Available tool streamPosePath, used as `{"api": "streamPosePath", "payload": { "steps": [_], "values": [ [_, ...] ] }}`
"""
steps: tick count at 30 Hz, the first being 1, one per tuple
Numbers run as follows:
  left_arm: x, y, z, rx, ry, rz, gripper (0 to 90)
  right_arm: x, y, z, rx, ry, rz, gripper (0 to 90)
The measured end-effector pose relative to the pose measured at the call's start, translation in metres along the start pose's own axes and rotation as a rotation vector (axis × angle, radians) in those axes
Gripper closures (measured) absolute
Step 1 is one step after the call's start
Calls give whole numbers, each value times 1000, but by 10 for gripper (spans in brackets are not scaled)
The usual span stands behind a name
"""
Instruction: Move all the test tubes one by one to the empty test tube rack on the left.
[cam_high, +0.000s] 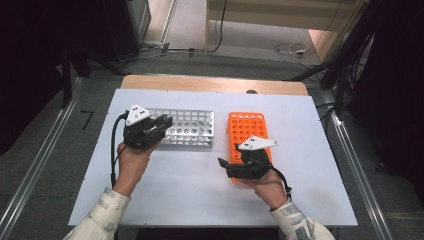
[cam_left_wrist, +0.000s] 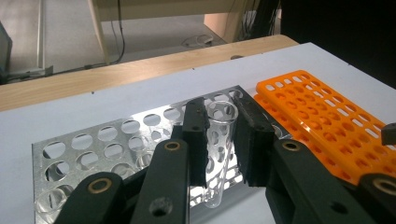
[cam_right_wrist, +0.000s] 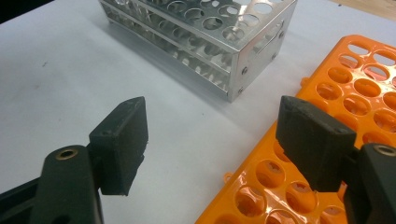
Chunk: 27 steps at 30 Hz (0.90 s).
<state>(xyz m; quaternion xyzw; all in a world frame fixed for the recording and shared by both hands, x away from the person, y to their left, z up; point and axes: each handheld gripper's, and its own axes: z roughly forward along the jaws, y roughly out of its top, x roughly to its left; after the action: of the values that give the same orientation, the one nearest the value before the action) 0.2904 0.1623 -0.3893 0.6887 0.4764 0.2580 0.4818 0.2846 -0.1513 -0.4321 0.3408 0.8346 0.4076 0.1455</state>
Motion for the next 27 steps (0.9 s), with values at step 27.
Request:
{"api": "streamPosePath", "payload": {
  "steps": [27],
  "values": [
    [11, 11, 12, -15, 57, -8, 752, -10, -5, -9, -5, -23, 18, 206]
  ]
}}
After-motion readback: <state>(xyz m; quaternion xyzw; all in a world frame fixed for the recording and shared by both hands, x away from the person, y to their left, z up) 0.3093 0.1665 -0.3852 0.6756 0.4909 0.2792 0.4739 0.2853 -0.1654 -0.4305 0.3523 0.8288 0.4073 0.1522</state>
